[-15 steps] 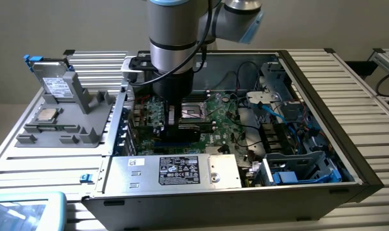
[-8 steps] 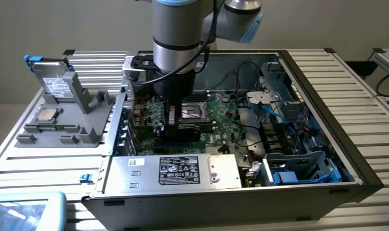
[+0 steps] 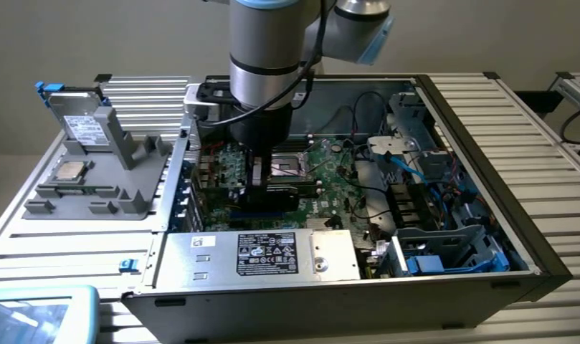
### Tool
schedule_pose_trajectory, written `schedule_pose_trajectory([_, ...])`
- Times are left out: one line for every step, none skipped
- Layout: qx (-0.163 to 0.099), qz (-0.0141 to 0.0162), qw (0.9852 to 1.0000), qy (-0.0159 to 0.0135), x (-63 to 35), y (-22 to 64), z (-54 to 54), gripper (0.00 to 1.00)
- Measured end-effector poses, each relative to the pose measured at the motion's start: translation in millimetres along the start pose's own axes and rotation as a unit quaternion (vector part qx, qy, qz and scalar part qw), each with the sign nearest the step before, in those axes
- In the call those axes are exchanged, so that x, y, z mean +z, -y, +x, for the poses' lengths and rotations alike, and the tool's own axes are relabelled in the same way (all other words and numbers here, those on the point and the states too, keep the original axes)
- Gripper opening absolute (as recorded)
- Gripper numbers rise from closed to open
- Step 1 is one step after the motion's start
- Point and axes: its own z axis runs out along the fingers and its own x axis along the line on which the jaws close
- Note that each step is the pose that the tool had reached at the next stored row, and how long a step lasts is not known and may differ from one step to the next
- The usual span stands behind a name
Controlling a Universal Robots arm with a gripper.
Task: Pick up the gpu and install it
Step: 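Insert the gpu into the slot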
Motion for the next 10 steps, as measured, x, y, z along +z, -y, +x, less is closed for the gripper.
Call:
schedule_pose_trajectory([0.0,-0.0012,1.0,0.0008,0.1,0.0,0.0,0.28])
schedule_pose_trajectory([0.0,-0.0024,1.0,0.0013,0.1,-0.1,0.0,0.28])
schedule_pose_trajectory([0.0,-0.0036,1.0,0.0013,0.1,-0.1,0.0,0.28])
schedule_pose_trajectory([0.0,-0.0048,1.0,0.0013,0.1,-0.2,0.1,0.28])
schedule_pose_trajectory([0.0,-0.0057,1.0,0.0013,0.2,-0.1,0.3,0.28])
schedule_pose_trajectory([0.0,-0.0066,1.0,0.0013,0.3,-0.1,0.8,0.28])
schedule_pose_trajectory([0.0,-0.0072,1.0,0.0013,0.3,0.0,1.2,0.28])
schedule_pose_trajectory([0.0,-0.0075,1.0,0.0013,0.4,0.0,1.5,0.28])
schedule_pose_trajectory([0.0,-0.0078,1.0,0.0013,0.4,0.0,1.6,0.28])
schedule_pose_trajectory([0.0,-0.008,1.0,0.0012,0.4,0.0,1.6,0.28])
